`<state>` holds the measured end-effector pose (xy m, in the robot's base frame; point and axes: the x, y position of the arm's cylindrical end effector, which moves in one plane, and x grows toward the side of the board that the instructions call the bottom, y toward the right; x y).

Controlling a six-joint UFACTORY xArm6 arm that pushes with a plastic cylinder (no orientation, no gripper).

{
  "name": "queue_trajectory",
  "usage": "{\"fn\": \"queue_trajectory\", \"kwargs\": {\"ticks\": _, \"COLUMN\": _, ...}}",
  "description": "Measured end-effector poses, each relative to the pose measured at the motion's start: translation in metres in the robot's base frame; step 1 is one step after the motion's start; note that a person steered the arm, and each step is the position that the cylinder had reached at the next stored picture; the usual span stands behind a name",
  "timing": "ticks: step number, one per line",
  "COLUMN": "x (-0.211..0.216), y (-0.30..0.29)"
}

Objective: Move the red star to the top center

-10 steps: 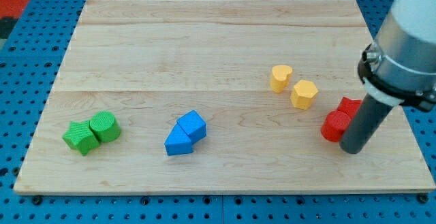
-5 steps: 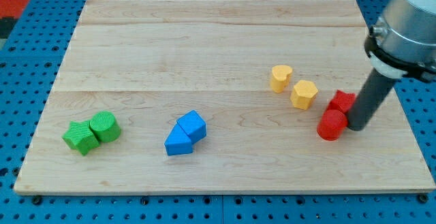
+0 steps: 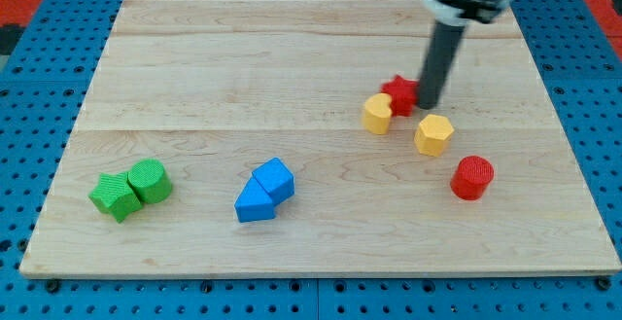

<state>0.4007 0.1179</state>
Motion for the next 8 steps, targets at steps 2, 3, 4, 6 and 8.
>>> {"fn": "queue_trajectory", "kwargs": {"ticks": 2, "x": 0.011, "y": -0.008}}
{"fn": "queue_trajectory", "kwargs": {"ticks": 3, "x": -0.019, "y": -0.092}}
{"fn": "queue_trajectory", "kwargs": {"ticks": 4, "x": -0.075, "y": -0.128}}
{"fn": "queue_trajectory", "kwargs": {"ticks": 6, "x": -0.14, "y": -0.136}}
{"fn": "queue_trajectory", "kwargs": {"ticks": 8, "x": -0.142, "y": -0.05}}
